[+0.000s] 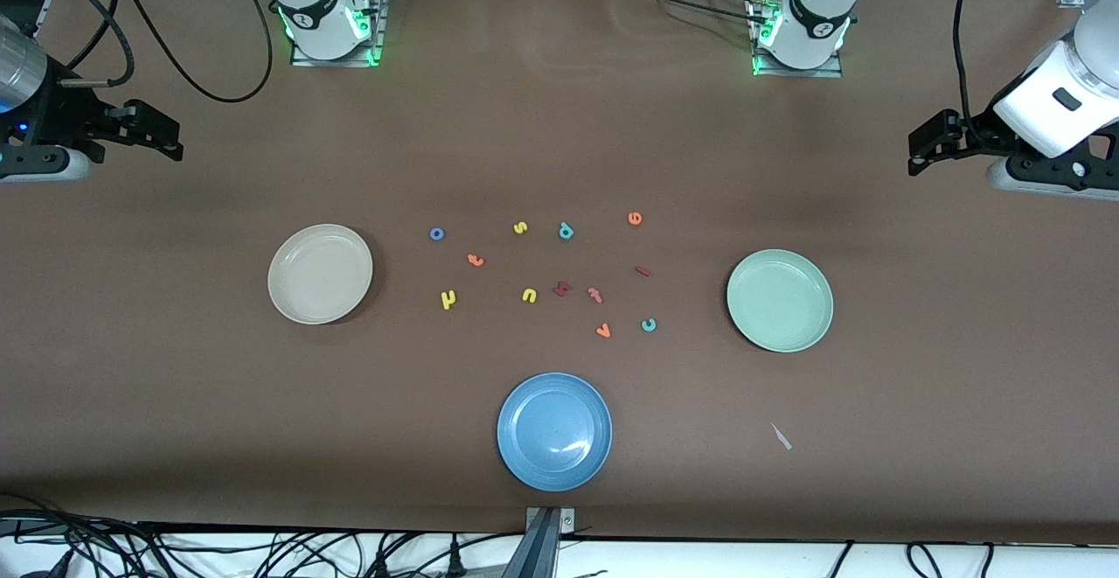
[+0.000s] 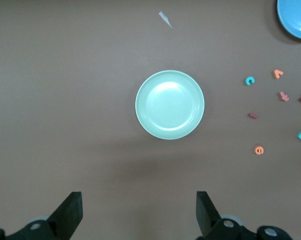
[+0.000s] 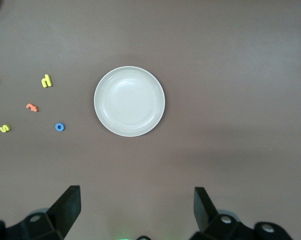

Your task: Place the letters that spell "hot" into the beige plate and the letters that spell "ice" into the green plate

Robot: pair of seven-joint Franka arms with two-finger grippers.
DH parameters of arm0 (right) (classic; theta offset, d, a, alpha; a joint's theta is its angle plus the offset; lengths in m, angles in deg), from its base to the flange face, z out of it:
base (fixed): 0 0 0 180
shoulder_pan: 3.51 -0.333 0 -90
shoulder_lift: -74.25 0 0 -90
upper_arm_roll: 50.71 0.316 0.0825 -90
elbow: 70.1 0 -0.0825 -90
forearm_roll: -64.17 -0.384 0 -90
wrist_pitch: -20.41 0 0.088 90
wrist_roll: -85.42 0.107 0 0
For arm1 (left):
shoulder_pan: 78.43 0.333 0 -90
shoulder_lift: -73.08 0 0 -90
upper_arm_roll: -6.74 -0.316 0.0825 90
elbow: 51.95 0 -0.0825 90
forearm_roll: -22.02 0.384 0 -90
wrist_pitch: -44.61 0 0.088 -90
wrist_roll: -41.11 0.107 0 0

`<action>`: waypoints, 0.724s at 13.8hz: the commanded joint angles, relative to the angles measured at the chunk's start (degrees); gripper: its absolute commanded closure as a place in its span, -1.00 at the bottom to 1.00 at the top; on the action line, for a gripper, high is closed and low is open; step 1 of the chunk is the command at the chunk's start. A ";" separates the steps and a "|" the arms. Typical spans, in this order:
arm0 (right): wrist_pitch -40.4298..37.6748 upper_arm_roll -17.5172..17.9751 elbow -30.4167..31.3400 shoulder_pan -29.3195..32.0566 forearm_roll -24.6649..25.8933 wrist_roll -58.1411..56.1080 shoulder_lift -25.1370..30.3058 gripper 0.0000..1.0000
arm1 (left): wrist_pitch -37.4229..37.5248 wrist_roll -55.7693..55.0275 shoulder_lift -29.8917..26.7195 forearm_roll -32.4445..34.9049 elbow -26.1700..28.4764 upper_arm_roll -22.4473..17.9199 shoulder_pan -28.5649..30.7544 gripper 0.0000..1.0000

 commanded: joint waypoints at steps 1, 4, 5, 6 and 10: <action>-0.21 0.39 1.15 0.12 -0.37 0.87 0.97 -1.00 | 0.87 -0.27 -1.30 -1.27 1.08 0.40 0.11 -1.00; -0.21 0.22 0.80 0.12 -0.37 0.87 0.71 -1.00 | 0.78 -0.27 -1.30 -1.27 1.08 0.40 0.19 -1.00; -0.21 0.22 0.80 0.12 -0.37 0.96 0.71 -1.00 | 0.78 -0.18 -1.30 -1.27 1.08 0.40 0.19 -1.00; -0.21 0.22 0.80 0.12 -0.37 0.96 0.71 -1.00 | 0.78 -0.27 -1.30 -1.27 1.08 0.40 0.19 -1.00; -0.21 0.13 0.81 0.12 -0.37 0.96 0.62 -1.00 | 0.78 -0.18 -1.30 -1.18 1.08 0.40 0.11 -1.00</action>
